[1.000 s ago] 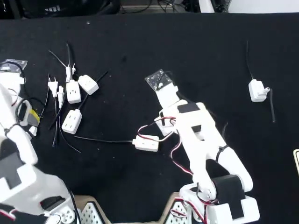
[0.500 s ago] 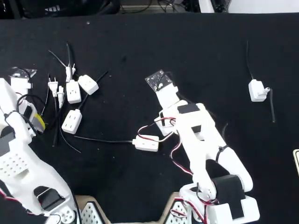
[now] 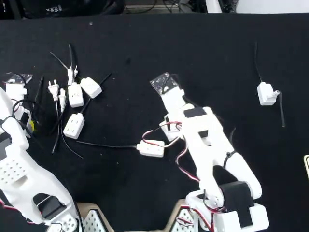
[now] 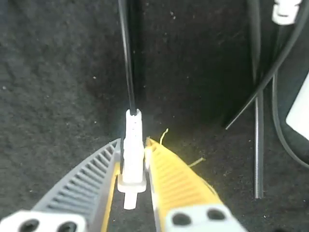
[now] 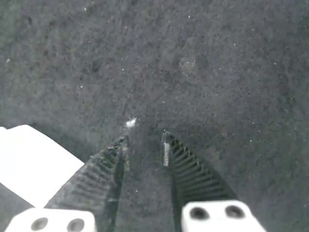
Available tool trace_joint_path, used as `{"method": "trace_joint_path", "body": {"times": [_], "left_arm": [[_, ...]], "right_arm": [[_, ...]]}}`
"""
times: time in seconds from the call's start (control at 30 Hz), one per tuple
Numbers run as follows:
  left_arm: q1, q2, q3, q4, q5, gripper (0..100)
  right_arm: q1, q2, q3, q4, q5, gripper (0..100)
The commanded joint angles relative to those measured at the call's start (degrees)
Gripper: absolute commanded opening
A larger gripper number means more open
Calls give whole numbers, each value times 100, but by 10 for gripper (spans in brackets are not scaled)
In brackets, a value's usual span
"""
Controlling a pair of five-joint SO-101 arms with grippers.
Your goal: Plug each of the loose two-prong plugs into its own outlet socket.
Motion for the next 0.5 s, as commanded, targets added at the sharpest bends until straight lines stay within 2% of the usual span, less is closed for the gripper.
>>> {"method": "trace_joint_path", "body": {"times": [0.0, 0.07, 0.3, 0.47], "left_arm": [[-66, -598, -277, 62, -18, 30], [-75, -826, -233, 185, -9, 30], [145, -2268, -365, 1574, -9, 30], [796, -3420, 119, 2075, 211, 30]], "right_arm": [[-79, -31, -22, -70, -26, 105], [-79, -66, 22, -70, -26, 104], [-62, -207, 13, -62, -264, 105], [440, -1068, 347, -88, -281, 103]]}}
